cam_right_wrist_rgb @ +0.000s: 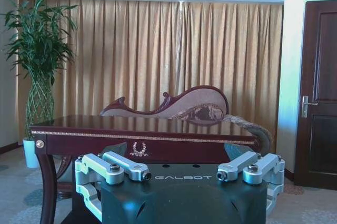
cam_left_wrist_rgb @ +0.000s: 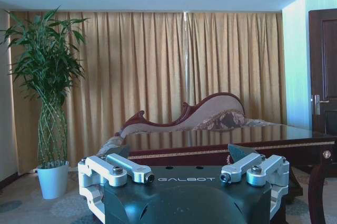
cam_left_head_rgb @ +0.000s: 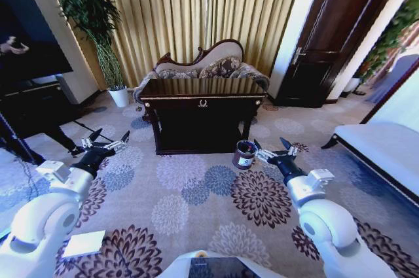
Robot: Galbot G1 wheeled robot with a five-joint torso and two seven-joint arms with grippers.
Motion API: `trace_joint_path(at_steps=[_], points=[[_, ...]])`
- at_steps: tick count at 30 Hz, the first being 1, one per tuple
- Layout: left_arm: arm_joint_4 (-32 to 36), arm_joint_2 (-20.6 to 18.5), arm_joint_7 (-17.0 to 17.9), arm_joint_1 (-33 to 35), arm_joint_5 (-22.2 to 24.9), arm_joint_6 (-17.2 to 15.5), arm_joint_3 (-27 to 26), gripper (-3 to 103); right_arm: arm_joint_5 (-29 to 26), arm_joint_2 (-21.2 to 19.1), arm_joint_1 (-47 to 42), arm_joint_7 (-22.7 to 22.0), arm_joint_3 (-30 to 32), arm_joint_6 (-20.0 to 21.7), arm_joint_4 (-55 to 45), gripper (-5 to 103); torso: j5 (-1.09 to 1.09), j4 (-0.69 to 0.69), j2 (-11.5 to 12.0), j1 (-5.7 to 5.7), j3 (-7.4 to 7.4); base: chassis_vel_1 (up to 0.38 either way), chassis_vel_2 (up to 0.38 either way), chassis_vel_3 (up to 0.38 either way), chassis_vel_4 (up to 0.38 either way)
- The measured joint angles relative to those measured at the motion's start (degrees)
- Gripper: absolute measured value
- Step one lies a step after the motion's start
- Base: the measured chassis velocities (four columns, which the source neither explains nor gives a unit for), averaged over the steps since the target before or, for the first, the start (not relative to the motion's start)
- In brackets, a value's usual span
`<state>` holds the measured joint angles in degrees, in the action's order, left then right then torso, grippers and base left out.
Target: Move to the front of the table and place the trash on the table into the trash bin.
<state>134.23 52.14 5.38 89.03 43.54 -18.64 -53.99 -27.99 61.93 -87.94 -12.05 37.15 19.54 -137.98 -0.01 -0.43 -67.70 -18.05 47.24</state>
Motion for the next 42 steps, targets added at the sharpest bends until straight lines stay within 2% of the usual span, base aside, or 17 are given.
trace_joint_path(at_steps=[8,11,14,20,30,34,42], points=[[0.1,0.5,0.5,-0.1,0.1,0.9,0.1,100,0.3,0.6,0.2,0.0,-0.1,-0.4,1.5,100,0.03,-0.01,0.1,-0.07,0.04,-0.014,0.003,0.012,0.0],[-0.2,0.4,4.1,-0.6,1.4,3.1,1.5,100,0.2,0.9,0.3,0.0,0.0,-0.4,1.5,100,-0.01,0.0,0.0,-0.04,0.02,0.0,0.0,0.0,0.0],[-0.4,0.3,4.7,-0.8,2.0,3.6,1.6,100,-0.1,0.9,0.8,0.0,0.0,-0.3,1.5,100,0.0,0.0,0.0,-0.02,0.02,0.0,0.0,0.0,0.0],[-0.3,0.1,4.2,-0.9,3.0,3.8,1.4,100,-2.0,0.4,2.4,-0.6,0.3,1.1,0.8,100,0.01,0.0,0.0,-0.03,0.02,0.0,0.0,0.0,0.0],[-0.2,0.6,3.8,-1.0,2.9,3.6,2.2,100,-2.1,0.1,1.9,-0.6,0.7,1.4,-0.1,100,0.01,0.0,0.0,-0.03,0.02,0.0,0.0,0.0,0.0],[-0.1,0.7,4.3,-1.0,2.8,3.0,2.4,100,-1.7,0.1,2.1,-0.9,0.7,1.3,-0.3,100,0.01,0.0,0.0,-0.03,0.02,0.0,0.0,0.0,0.0],[0.8,1.5,7.5,-1.0,4.1,-0.9,2.3,100,-0.7,-0.8,1.7,-1.5,0.4,1.9,-0.3,100,0.01,0.0,0.0,-0.03,0.02,0.0,0.0,0.0,0.0]])
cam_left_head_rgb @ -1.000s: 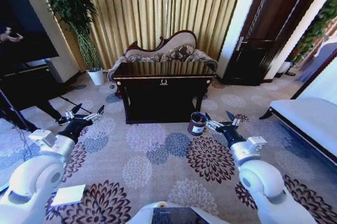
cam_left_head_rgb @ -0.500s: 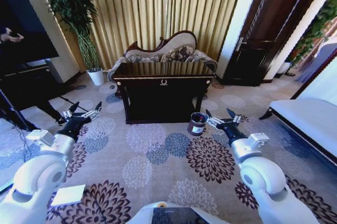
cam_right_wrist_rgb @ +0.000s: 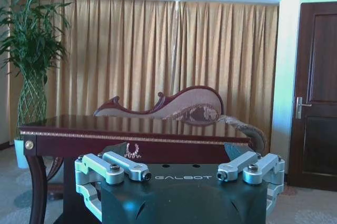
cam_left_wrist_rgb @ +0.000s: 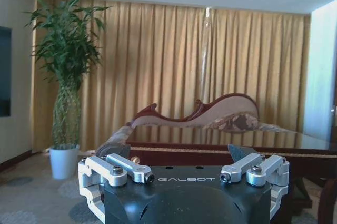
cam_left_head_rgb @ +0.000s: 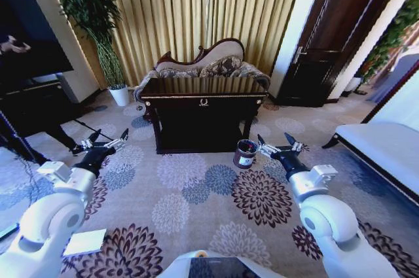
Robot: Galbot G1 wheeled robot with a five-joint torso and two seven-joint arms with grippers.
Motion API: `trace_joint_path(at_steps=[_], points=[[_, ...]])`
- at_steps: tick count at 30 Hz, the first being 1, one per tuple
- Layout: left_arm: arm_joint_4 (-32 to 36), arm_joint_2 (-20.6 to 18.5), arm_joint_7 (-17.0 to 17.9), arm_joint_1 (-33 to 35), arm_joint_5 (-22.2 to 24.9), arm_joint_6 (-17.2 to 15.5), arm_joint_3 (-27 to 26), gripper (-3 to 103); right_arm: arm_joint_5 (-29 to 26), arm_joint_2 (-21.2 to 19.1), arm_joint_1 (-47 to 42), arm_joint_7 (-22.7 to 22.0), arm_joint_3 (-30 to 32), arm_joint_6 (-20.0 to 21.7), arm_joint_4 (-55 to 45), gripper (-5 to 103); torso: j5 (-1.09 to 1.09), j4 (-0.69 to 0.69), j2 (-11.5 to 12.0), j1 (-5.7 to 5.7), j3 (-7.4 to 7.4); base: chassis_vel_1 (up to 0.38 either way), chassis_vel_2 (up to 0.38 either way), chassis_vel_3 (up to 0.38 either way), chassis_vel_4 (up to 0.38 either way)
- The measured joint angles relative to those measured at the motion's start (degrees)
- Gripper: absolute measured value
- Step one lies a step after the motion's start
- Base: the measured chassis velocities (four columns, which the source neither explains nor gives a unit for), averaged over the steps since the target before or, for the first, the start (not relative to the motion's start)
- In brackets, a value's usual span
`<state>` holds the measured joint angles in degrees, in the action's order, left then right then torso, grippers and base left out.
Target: Move to the front of the table and place the trash on the table into the trash bin.
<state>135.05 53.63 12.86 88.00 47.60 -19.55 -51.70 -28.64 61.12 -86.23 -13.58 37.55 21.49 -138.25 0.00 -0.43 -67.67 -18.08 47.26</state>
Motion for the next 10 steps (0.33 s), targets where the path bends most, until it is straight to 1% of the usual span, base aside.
trace_joint_path(at_steps=[2,8,10], points=[[0.0,0.1,1.2,0.0,0.2,-0.6,0.0,100,0.0,-0.2,-0.1,0.0,0.0,0.1,0.1,100,0.0,0.0,0.0,0.0,0.0,0.0,0.0,0.0,0.0],[0.1,-0.1,1.7,-0.3,1.3,-1.5,0.0,100,-0.4,-0.5,-0.2,0.0,0.1,0.5,0.2,100,0.0,0.0,0.0,0.0,0.0,0.0,0.0,0.0,0.0],[0.6,-0.4,2.5,-0.7,3.2,-2.8,-0.1,100,-1.4,-0.7,-0.1,0.0,0.1,1.3,-0.1,100,0.0,0.0,0.0,0.0,0.0,0.0,0.0,0.0,0.0]])
